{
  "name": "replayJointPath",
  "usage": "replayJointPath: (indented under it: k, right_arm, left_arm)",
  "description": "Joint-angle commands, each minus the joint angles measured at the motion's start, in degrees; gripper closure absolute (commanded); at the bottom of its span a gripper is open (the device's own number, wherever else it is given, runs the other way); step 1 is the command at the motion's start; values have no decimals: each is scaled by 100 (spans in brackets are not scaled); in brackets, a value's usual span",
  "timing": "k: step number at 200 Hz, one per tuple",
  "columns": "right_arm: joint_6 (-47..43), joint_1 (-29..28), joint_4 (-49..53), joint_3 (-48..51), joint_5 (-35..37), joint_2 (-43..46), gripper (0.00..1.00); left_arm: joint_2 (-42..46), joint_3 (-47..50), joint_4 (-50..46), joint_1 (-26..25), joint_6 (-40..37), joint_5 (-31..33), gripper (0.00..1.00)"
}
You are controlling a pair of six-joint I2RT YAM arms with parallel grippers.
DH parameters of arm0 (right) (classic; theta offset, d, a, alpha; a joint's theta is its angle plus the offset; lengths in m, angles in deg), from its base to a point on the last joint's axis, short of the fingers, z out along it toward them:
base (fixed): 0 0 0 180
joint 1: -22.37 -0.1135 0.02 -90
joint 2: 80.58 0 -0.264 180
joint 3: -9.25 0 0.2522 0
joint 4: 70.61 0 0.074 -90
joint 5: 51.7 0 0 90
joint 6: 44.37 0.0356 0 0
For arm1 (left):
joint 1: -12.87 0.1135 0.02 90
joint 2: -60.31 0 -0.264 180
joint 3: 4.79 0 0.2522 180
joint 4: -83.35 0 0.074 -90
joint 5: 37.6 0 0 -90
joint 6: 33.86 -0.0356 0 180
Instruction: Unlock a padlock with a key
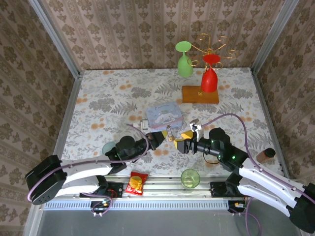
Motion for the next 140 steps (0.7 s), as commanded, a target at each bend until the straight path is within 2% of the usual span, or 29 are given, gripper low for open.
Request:
replayJointPath:
  k: [1, 19, 66, 96, 113, 140]
  right_arm:
    - [1072, 33, -1658, 37, -927, -17, 38]
    - [1224, 23, -2164, -13, -1110, -235, 44]
    - [1136, -82, -2612, -267, -1380, -867, 53]
    - [1180, -112, -3033, -286, -1461, -1133, 60]
    - [1180, -113, -3093, -328, -1521, -1260, 67]
    - [1239, -121, -3322, -321, -1555, -1401, 72]
  left_arm:
    - [288, 138, 619, -19, -729, 295, 100]
    - [385, 122, 760, -73, -877, 307, 100]
    - [250, 28, 1224, -249, -1038, 357, 100]
    - [39, -41, 1443, -303, -1039, 366, 100]
    - [-113, -61, 1608, -332, -971, 384, 100]
    - [-379, -39, 2045, -374, -920, 413, 100]
